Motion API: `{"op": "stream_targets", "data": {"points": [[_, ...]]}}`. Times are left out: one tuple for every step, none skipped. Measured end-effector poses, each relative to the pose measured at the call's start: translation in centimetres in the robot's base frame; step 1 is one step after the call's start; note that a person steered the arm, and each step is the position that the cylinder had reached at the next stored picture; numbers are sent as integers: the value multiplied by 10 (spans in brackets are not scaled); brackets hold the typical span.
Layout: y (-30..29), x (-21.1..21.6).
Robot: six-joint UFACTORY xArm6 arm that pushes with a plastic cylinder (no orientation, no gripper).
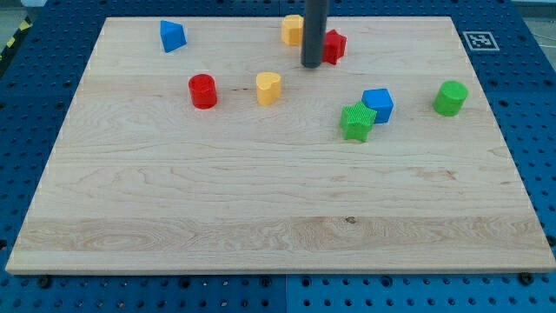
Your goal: Place your arm above the green star
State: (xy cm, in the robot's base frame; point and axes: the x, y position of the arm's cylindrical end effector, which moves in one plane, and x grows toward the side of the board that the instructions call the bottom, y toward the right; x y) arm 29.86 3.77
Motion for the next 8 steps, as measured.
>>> {"op": "stream_targets", "data": {"points": [[3,-14],[32,-14],[58,-4],[78,1],[82,-8],[75,-21],[72,-40],[76,-61]]}}
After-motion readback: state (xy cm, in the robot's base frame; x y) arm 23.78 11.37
